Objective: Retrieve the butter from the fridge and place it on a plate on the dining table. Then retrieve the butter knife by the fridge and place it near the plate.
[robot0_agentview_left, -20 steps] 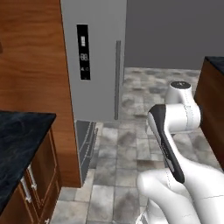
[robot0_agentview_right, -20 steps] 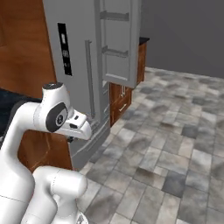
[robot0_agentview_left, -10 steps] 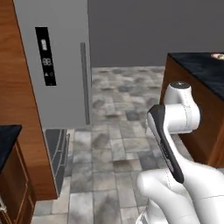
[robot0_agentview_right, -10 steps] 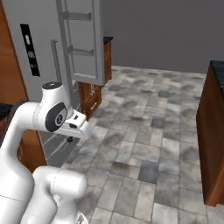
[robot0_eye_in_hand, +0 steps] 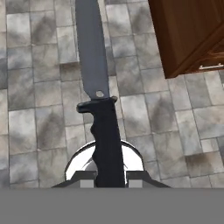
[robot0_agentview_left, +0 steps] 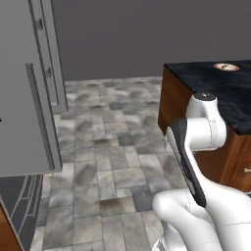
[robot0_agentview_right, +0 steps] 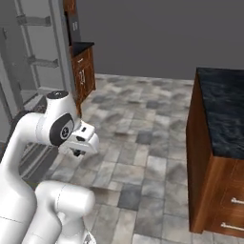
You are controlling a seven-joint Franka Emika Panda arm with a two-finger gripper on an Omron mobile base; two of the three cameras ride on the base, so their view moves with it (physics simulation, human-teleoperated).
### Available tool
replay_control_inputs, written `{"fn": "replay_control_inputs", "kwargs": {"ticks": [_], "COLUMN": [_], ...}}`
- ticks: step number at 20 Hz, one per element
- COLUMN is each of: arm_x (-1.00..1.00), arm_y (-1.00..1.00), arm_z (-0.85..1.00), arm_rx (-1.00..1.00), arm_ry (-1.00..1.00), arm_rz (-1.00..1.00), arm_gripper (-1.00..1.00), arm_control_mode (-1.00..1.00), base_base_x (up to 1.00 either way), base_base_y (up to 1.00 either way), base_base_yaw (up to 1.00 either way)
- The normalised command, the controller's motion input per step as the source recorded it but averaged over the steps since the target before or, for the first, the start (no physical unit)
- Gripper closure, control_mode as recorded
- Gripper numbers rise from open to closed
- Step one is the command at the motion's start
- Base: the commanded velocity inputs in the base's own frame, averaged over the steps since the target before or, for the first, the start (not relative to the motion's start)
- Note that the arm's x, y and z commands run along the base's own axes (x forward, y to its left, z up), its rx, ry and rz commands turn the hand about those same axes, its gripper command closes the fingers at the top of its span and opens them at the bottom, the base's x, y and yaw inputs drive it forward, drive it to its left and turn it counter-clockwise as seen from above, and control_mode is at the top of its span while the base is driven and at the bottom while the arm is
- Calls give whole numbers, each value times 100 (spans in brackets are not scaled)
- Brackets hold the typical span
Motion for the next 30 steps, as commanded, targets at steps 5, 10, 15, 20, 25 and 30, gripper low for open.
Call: {"fn": "replay_control_inputs", "kwargs": {"ticks": [5,10,15,20,25,30], "arm_x": [0,0,0,0,0,0], "arm_y": [0,0,0,0,0,0], "arm_z": [0,0,0,0,0,0], "arm_rx": [0,0,0,0,0,0], "arm_ry": [0,0,0,0,0,0], "arm_rz": [0,0,0,0,0,0], "arm_gripper": [100,100,100,100,100,100], "arm_control_mode": [100,100,100,100,100,100], "base_base_x": [98,100,100,100,100,100], "base_base_y": [-59,-24,1,0,0,0], "base_base_yaw": [4,0,0,-2,-6,-9]}}
